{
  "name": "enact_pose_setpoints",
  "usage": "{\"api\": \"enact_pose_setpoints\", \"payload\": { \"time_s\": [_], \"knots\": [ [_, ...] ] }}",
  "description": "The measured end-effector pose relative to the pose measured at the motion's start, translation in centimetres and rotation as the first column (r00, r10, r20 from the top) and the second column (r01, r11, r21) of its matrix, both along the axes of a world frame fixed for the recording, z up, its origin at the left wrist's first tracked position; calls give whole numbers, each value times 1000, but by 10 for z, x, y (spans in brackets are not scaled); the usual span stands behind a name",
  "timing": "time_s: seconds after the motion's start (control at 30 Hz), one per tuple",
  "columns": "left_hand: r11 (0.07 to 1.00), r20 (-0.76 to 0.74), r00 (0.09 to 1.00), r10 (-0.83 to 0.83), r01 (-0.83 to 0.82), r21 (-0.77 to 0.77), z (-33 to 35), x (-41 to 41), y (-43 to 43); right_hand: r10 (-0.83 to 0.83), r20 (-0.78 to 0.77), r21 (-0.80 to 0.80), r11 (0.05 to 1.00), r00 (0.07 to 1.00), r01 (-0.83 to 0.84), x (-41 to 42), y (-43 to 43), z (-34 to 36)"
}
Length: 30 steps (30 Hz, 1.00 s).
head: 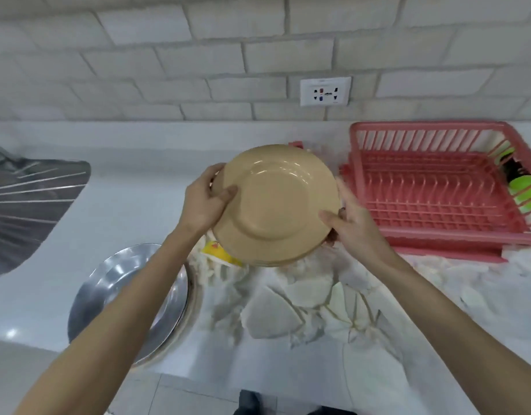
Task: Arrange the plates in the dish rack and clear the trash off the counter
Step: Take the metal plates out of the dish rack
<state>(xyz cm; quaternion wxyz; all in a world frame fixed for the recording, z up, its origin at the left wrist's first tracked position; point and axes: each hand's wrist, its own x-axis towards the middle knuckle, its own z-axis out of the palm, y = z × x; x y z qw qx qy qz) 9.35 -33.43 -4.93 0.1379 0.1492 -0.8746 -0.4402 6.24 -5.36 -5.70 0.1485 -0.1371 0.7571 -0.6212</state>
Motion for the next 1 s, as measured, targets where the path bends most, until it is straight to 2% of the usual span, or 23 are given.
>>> {"api": "enact_pose_setpoints", "payload": {
  "time_s": [0.17,0.3,0.43,0.73,0.9,1.0],
  "knots": [
    [995,80,993,81,-86,53,-22,66,-72,84,22,85,993,996,-86,44,-77,-21],
    [988,102,983,150,-153,21,-37,117,-121,179,103,161,968,978,-194,79,-131,-39],
    [983,135,974,183,-185,4,-50,161,-159,211,93,261,938,973,-229,111,-172,-40],
    [963,160,954,253,-264,51,-67,220,-192,304,132,504,799,944,-328,149,-224,-57],
    [969,148,958,245,-246,-8,-78,228,-203,323,131,595,730,937,-335,157,-234,-58],
    [970,151,958,244,-238,-53,-84,232,-206,320,115,591,739,940,-324,159,-237,-62]
  ]
}}
